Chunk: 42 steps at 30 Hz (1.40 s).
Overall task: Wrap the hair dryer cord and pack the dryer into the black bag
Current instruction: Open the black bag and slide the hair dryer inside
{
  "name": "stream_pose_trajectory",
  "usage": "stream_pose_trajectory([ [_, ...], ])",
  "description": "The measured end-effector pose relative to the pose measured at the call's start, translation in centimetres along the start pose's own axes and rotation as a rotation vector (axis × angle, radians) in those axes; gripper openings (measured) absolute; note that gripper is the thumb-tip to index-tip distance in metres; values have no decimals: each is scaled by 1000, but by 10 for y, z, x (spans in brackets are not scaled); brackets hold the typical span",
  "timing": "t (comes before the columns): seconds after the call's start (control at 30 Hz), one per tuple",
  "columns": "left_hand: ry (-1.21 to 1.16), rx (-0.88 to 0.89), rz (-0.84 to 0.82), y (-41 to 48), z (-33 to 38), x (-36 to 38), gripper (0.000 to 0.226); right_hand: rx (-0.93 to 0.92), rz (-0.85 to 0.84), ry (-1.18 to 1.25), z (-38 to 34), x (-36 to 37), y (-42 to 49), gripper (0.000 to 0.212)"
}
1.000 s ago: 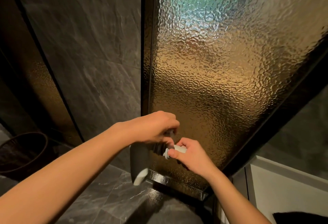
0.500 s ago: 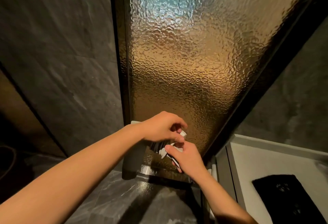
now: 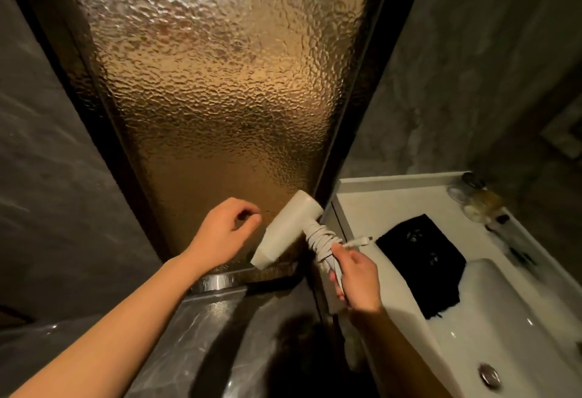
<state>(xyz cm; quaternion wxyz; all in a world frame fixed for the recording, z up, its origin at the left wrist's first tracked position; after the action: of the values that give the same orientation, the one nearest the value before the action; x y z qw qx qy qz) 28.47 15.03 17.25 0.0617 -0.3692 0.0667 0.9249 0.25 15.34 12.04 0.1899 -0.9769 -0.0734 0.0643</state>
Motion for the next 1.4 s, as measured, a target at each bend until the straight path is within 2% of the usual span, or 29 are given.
stream_pose_trajectory([
  [0.1,-36,-50,-100,9,-7,42,10,23,160,121,22,-39,-7,51],
  [0.23,-35,-66,-247,33,3,105,6,85,279,154,47,-95,-20,38],
  [0.43,-9,-51,-423,81,44,199,6,155,475,408,80,-185,-45,39],
  [0.53,6,-6,-470,107,77,247,7,153,574,443,93,-229,-57,37],
  [0.73,141,207,-586,157,151,348,28,134,737,510,117,-307,-76,35],
  [0.83,242,198,-657,189,177,397,48,124,776,549,128,-341,-83,34],
  [0.93,397,28,-747,213,165,425,62,122,798,538,128,-361,-85,35],
  [1.03,499,-85,-812,223,140,441,64,124,807,522,127,-378,-79,33],
  [1.2,665,-10,-776,237,105,438,68,120,779,499,124,-382,-59,31],
  [1.4,684,-10,-788,276,72,408,69,118,770,522,113,-360,-30,29],
])
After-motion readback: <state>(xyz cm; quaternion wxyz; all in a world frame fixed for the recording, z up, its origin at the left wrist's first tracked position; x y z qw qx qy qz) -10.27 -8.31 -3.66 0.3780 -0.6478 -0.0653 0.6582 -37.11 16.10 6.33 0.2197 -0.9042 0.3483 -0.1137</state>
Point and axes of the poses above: each hand's wrist, its own y-axis towards the middle knuckle, its own x-axis out of the palm, z = x × y, the point moved 4 cm from there along y, towards the middle knuckle, and after that the axes turned 15 degrees about -z, right-handed, at the moved point
